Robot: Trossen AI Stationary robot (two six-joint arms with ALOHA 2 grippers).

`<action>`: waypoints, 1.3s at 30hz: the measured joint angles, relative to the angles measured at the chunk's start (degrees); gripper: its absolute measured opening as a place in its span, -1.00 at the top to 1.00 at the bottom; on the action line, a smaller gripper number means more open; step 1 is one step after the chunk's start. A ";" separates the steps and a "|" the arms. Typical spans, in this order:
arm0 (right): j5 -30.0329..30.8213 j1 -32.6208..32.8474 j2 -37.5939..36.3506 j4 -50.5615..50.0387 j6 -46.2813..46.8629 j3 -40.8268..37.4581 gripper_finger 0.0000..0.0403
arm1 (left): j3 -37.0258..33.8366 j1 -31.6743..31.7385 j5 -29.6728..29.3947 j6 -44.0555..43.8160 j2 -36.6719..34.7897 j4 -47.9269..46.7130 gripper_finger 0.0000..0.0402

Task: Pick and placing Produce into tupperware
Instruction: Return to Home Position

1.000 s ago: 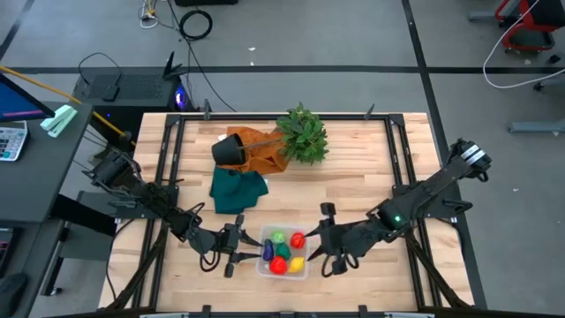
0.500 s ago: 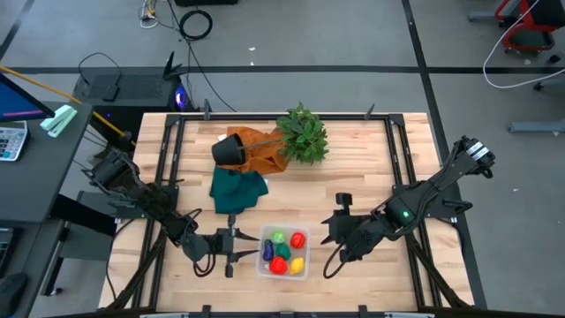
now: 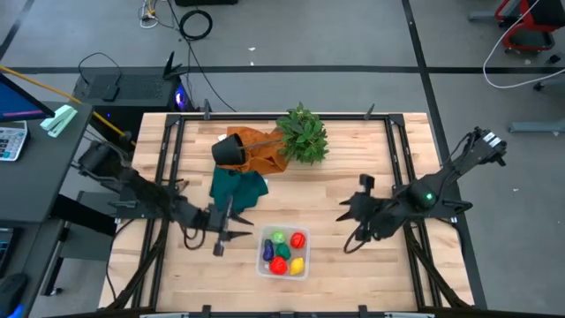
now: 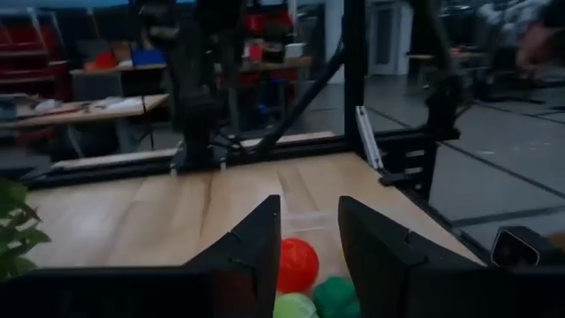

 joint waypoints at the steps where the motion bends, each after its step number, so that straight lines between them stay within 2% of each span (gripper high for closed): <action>1: 0.36 -0.02 -2.00 1.48 0.52 -2.03 0.99 | -0.98 1.21 2.28 0.38 -1.05 0.39 0.40; 7: 2.06 -0.15 -14.95 11.74 0.83 -15.60 1.00 | -5.12 10.40 17.21 -0.13 -7.27 0.74 0.44; 14: 3.60 -0.20 -26.69 17.01 0.80 -25.17 1.00 | -7.97 21.52 26.54 -1.43 -11.70 -0.13 0.44; 23: 5.26 -0.20 -38.08 13.65 -0.83 -29.68 1.00 | -10.17 33.71 34.65 -2.85 -12.44 -0.12 0.45; 30: 7.55 -0.20 -44.82 11.20 -1.14 -31.22 1.00 | -13.09 41.50 40.89 -4.72 -12.46 4.17 0.45; 39: 9.17 -0.20 -46.67 11.68 1.28 -32.08 1.00 | -15.32 49.78 47.15 -6.25 -12.74 8.43 0.45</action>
